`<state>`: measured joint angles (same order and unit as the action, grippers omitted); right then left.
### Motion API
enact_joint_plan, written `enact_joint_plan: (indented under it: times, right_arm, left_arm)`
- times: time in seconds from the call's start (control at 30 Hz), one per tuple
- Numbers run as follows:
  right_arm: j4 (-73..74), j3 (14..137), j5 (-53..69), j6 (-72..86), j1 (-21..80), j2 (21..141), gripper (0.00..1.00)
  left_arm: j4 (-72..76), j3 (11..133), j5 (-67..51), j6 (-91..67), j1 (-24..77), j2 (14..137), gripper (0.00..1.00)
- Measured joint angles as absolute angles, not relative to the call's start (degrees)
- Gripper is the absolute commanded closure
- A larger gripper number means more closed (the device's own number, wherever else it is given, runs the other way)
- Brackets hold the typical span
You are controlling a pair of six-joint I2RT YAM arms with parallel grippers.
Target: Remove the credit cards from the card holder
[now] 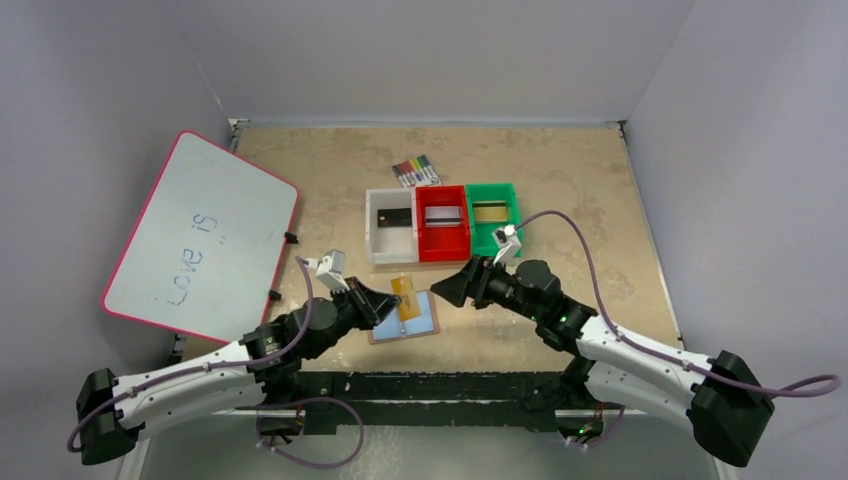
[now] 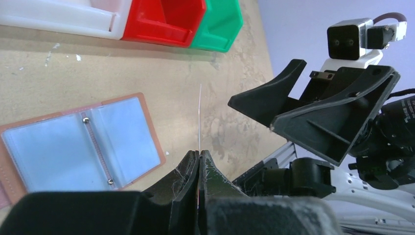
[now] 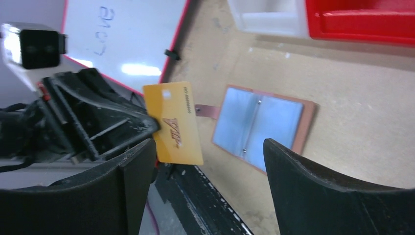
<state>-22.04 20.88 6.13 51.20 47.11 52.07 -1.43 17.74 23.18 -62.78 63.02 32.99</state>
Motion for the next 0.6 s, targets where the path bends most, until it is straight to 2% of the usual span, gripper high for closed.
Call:
enact_joint_plan:
  times: [0.23,0.47,0.6]
  right_arm:
    - [-27.4,20.82,11.81,50.96,46.85,53.56,0.21]
    - [-34.48,20.82,19.42,51.72,45.04,60.31,0.43]
    - [-40.75,20.23,24.47,53.23,43.33,63.83,0.51]
  left_arm:
    - [4.73,14.15,20.21,-62.65,63.02,31.2,1.0]
    - [11.25,14.11,14.31,-61.21,63.0,33.98,1.0]
    - [13.19,14.13,12.05,-60.38,63.0,35.99,1.0]
